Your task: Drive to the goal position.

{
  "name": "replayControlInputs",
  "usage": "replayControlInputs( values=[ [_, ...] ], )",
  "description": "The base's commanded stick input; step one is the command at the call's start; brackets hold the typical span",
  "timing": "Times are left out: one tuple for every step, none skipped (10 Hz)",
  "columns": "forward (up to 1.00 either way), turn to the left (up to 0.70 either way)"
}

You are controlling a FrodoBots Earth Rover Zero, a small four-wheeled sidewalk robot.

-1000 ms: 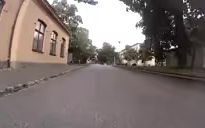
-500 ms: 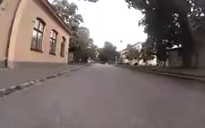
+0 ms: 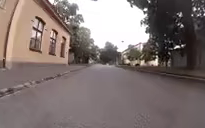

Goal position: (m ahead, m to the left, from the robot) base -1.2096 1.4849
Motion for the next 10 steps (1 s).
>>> replayControlInputs(
  values=[
    [0.70, 0.00],
    [0.70, 0.00],
    [0.70, 0.00],
    [0.70, 0.00],
    [0.70, 0.00],
    [0.70, 0.00],
    [0.70, 0.00],
    [0.70, 0.00],
    [0.70, 0.00],
    [0.70, 0.00]
  ],
)
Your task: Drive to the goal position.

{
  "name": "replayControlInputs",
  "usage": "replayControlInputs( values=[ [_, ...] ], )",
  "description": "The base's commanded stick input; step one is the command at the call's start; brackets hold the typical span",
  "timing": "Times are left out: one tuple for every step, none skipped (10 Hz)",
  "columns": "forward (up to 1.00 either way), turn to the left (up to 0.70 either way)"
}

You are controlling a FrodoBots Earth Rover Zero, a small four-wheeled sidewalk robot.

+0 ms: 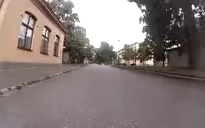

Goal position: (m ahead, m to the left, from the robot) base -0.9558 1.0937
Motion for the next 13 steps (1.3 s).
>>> replayControlInputs(
  values=[
    [0.70, 0.00],
    [0.70, 0.00],
    [0.70, 0.00],
    [0.70, 0.00],
    [0.70, 0.00],
    [0.70, 0.00],
    [0.70, -0.03],
    [0.70, -0.07],
    [0.70, -0.20],
    [0.70, -0.33],
    [0.70, -0.25],
    [0.70, -0.16],
    [0.70, -0.01]
  ],
)
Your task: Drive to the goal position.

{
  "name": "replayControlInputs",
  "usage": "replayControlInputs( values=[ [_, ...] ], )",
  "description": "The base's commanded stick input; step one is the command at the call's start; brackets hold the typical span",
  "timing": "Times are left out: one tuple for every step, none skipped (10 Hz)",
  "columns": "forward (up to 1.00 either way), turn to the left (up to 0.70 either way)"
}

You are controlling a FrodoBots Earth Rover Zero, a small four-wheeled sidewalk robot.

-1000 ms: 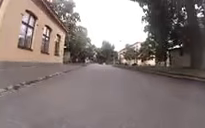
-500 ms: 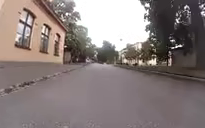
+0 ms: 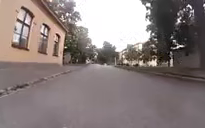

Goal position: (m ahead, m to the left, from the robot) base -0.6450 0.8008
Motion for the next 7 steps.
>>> replayControlInputs(
  values=[
    [0.70, 0.00],
    [0.70, 0.00],
    [0.70, 0.00],
    [0.70, 0.00],
    [0.70, 0.00],
    [0.70, 0.00],
    [0.70, 0.00]
  ],
)
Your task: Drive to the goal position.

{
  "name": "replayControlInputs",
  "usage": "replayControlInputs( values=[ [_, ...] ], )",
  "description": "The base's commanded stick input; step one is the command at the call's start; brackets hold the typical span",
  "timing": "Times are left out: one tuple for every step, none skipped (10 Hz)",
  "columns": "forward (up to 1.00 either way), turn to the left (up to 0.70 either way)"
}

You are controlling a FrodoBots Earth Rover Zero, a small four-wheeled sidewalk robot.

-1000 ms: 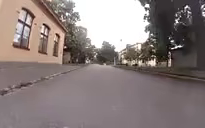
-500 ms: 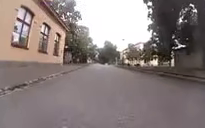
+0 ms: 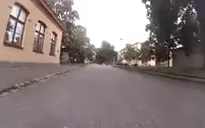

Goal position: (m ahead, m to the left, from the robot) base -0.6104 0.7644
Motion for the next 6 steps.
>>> replayControlInputs(
  values=[
    [0.70, 0.00],
    [0.70, 0.00],
    [0.70, 0.00],
    [0.70, 0.00],
    [0.70, 0.00],
    [0.70, 0.00]
  ],
)
